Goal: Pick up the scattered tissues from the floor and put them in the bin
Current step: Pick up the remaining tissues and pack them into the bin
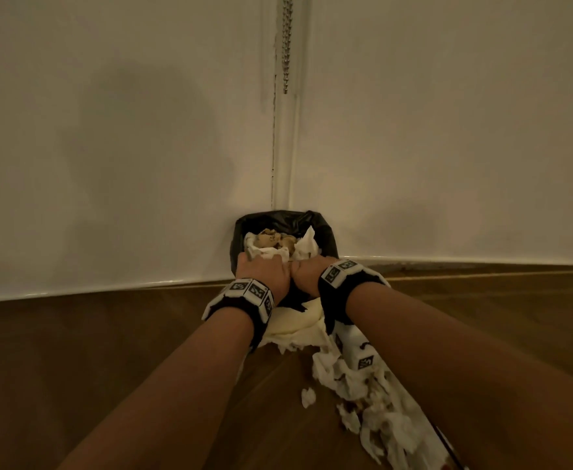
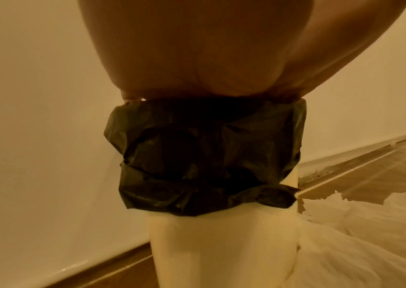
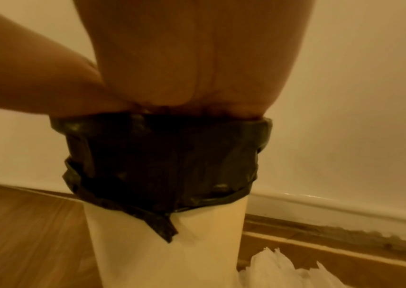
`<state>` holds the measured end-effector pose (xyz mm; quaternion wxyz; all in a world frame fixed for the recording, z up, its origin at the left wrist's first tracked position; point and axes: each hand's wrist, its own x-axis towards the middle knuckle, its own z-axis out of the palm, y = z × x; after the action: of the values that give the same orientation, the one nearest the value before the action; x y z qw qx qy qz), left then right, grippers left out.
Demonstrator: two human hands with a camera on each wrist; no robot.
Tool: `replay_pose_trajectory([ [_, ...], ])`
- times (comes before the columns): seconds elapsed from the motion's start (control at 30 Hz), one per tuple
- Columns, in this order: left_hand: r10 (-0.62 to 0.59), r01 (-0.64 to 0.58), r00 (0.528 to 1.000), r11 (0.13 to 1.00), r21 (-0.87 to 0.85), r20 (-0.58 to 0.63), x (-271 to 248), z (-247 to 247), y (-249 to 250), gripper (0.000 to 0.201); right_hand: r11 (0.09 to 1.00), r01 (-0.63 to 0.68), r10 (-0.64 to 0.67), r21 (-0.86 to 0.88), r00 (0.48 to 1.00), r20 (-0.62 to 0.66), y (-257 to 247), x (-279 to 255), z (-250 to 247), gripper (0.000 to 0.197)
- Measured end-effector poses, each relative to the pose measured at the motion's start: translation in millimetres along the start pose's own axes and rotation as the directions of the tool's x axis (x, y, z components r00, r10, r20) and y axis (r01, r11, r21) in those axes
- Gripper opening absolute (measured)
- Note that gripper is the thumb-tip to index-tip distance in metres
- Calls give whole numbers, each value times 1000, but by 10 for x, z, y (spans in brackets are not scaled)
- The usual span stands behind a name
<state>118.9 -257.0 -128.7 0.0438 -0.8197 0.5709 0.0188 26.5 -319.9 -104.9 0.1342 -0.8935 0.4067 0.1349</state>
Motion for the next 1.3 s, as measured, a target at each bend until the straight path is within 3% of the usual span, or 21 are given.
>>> replay_pose_trajectory([
  [0.1,-67,62,997,990,-129,-34,-167,-23,36,39,998,19,-17,65,999,-32,54,-198,-33,42],
  [0.3,-148,131,987,970,-205,-70,-525,-375,260,42,992,35,-11,124,983,-182,339,-783,-223,41],
  [0.4,-106,91,993,969,-229,-55,-741,-687,462,47,986,22,17,164,972,-234,495,-1183,-419,38],
  [0.53,-18,-4,996,964,-264,-83,-1056,-1036,785,34,970,-3,82,244,946,-314,738,-1749,-626,34],
  [0.7,91,-118,992,925,-360,-91,-1431,-1125,1169,28,952,-27,148,306,913,-379,1087,-2333,-538,27],
  [0.83,139,-129,990,896,-425,-9,-1573,-944,1399,28,907,-104,244,408,919,-310,1403,-2577,-299,25],
  [1.07,152,-71,974,910,-409,168,-1599,-349,1703,29,742,-299,454,600,883,-121,1941,-2609,315,25],
  [1.3,152,-39,958,910,-414,242,-1481,135,1929,25,595,-498,579,631,810,93,2377,-2511,1053,25],
])
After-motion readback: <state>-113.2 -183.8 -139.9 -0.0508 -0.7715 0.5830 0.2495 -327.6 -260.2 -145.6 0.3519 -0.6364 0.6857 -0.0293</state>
